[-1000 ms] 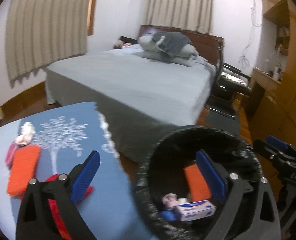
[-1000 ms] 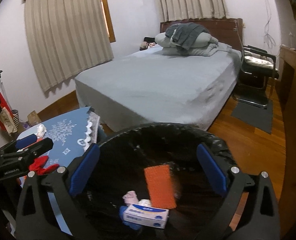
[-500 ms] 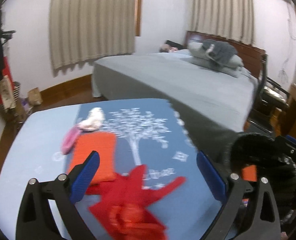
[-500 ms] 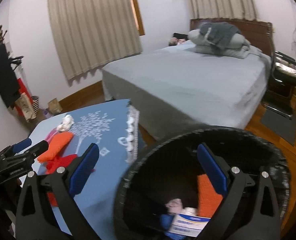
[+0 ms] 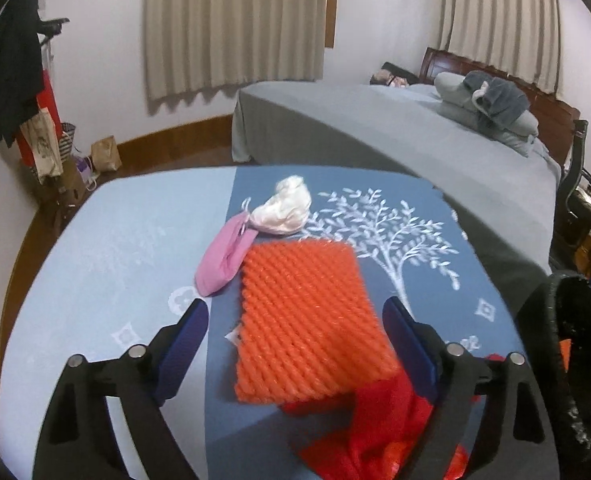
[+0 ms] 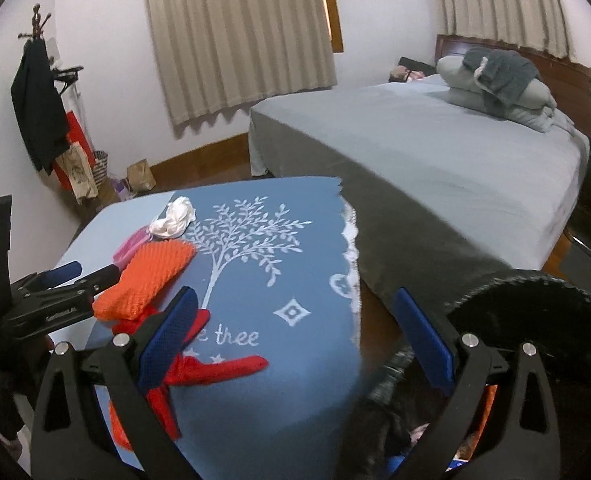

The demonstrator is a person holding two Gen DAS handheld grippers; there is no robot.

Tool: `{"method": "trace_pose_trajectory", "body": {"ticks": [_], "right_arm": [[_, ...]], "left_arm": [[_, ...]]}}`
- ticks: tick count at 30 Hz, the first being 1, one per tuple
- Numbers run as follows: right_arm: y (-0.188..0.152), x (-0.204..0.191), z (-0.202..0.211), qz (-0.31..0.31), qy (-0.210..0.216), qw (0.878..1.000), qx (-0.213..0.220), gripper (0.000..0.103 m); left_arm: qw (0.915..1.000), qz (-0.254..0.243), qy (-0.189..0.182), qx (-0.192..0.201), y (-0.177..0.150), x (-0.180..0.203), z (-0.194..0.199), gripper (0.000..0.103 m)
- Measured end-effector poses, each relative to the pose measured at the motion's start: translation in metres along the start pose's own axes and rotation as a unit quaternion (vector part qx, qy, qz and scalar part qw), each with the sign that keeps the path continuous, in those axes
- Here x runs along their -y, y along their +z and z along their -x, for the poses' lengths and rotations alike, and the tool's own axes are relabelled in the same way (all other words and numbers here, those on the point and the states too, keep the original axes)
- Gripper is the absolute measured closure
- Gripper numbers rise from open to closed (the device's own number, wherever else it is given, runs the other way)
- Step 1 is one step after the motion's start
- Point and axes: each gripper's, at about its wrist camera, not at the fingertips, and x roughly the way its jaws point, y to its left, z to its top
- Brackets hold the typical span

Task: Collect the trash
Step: 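Grasp the second orange mesh pad with the left gripper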

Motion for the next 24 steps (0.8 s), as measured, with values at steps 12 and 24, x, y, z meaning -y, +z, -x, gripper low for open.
{"method": "trace_pose_trajectory", "body": {"ticks": [12,24], "right_arm": [[-0.002,-0.019,-0.042,0.010,0.007,0.999,-0.029,0.007],[-0.005,-0.023,-0.052,0.014,0.011,0.999,-0.040,0.007]], "left_arm": [[0.9991,0.018,0.000,-0.040,-0.007,-0.019,-0.041,0.018],[0.9959,0.036,-0.054,-0.063,-0.010,-0.014,-0.053,0.055]]}}
